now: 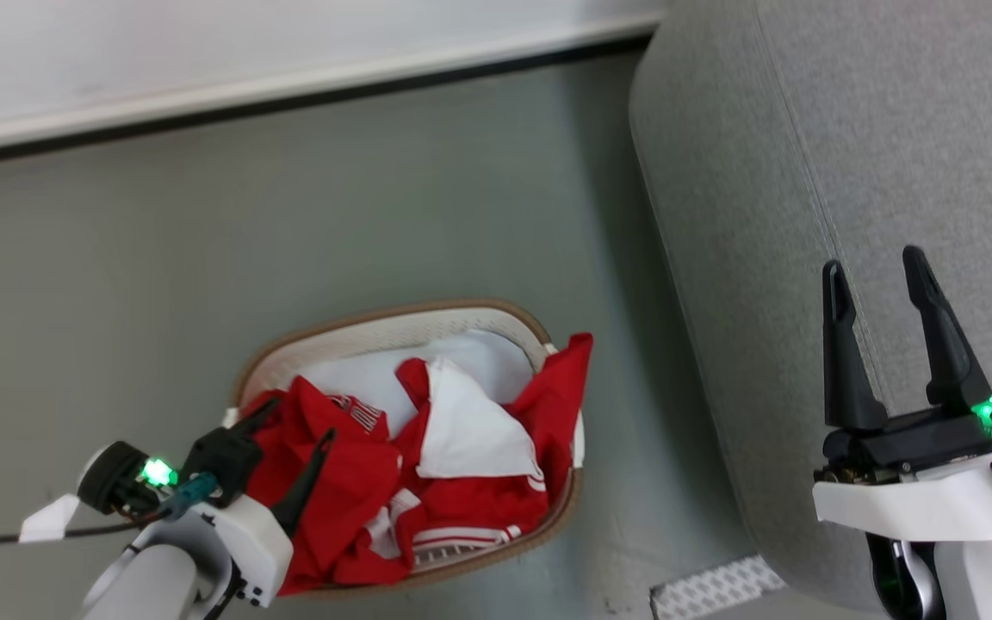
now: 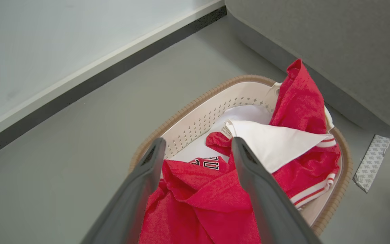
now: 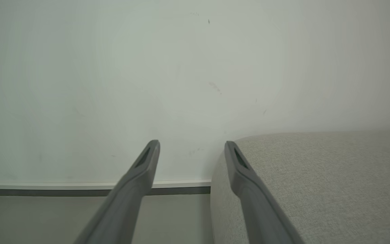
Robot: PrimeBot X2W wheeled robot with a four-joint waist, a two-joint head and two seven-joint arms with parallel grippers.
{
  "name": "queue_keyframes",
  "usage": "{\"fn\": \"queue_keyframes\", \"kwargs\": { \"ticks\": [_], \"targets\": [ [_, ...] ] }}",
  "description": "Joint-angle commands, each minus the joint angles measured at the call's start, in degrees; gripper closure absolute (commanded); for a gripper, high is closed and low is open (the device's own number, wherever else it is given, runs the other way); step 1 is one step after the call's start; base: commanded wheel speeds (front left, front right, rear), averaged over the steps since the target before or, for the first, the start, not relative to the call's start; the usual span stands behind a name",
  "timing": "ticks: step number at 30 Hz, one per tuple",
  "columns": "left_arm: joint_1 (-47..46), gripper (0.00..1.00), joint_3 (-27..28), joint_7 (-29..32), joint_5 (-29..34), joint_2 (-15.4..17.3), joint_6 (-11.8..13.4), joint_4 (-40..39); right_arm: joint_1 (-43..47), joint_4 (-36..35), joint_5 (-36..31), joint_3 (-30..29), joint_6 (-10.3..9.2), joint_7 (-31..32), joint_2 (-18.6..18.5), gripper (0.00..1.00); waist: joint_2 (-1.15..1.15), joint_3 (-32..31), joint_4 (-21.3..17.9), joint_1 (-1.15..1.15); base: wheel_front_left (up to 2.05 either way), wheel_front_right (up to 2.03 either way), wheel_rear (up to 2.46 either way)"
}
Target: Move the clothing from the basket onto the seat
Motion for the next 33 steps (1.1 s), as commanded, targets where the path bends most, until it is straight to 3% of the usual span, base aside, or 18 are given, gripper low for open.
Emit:
{"fn": "queue_keyframes", "kwargs": {
  "ticks": [1,11,18,25,31,32,33],
  "targets": [
    [-2.7,0.00,-3.1,0.0,-1.0,1.4,0.1,3.1,-1.2,-1.0,1.0,0.4,-0.12,0.0,-0.2,0.00,0.00,3.5,-2.4,-0.02,0.00,0.00,0.00],
    [-12.9,0.00,-17.1,3.9,-5.9,4.7,0.1,15.2,-3.7,-4.6,4.0,2.9,-0.12,0.0,-0.2,0.00,0.00,11.4,-5.9,-0.02,0.00,0.00,0.00],
    [-18.2,0.00,-25.8,6.7,-6.8,6.5,0.1,19.5,-5.0,-6.5,5.2,4.0,-0.12,0.0,-0.2,0.00,0.00,15.0,-7.6,-0.02,0.00,0.00,0.00],
    [-23.0,0.00,-34.6,10.3,-6.4,6.4,0.1,23.7,-5.4,-7.9,6.6,5.2,-0.12,0.0,-0.2,0.00,0.00,17.7,-9.1,-0.02,0.00,0.00,0.00],
    [-25.1,0.00,-38.3,12.8,-9.6,6.4,0.1,26.8,-5.5,-8.7,8.0,6.8,-0.12,0.0,-0.2,0.00,0.00,19.3,-11.0,-0.02,0.00,0.00,0.00],
    [-25.3,0.25,-38.8,12.8,-10.3,6.3,0.1,27.0,-5.3,-8.8,8.2,6.8,-0.12,0.0,-0.2,0.00,0.00,19.3,-11.2,-0.02,0.00,0.00,0.00],
    [-25.4,0.64,-39.4,12.7,-10.6,6.3,0.1,27.3,-5.2,-8.8,8.3,6.8,-0.12,0.0,-0.2,0.00,0.00,19.3,-11.3,-0.02,0.00,0.00,0.00]
  ]
}}
